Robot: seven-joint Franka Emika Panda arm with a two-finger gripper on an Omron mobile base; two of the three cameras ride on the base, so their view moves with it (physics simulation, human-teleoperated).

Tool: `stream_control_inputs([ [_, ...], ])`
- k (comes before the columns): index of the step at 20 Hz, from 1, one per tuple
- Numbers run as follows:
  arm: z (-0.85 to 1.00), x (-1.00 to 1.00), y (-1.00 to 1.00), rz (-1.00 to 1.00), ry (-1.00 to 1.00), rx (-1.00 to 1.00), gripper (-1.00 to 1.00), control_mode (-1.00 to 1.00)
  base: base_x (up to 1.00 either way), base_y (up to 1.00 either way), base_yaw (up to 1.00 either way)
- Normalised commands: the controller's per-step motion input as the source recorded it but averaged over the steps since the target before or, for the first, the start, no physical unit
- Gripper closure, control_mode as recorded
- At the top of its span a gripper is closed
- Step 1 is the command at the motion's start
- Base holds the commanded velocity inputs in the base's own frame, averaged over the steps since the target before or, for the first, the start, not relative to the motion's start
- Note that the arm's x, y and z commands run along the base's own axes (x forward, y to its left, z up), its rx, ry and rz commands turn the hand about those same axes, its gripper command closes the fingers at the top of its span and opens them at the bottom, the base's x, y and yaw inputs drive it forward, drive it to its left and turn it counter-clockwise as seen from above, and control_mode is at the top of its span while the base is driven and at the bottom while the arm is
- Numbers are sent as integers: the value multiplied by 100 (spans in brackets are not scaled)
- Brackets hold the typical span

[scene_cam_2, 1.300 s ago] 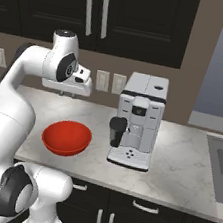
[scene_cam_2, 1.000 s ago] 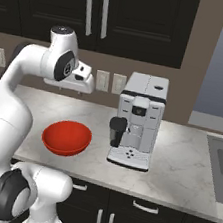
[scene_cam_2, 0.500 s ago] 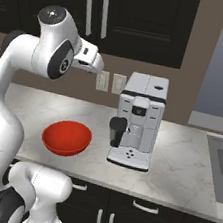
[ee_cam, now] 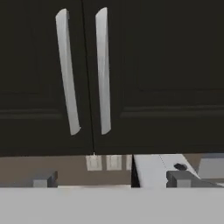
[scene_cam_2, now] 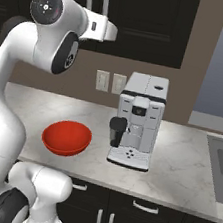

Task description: Open the cabinet and setup a tea strainer by placing it in the bowl upright.

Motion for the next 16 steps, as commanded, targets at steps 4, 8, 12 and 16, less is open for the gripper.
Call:
stream_control_inputs([
  [4, 100, 19, -1, -2, 0, -6, -100, -100, 0, 0, 0],
  [8, 56, 34, -4, -5, 14, 4, -100, -100, 0, 0, 0],
  [12, 0, 23, -4, -1, 5, 11, -100, -100, 0, 0, 0],
  [16, -4, 25, 0, 0, 3, 5, -100, -100, 0, 0, 0],
])
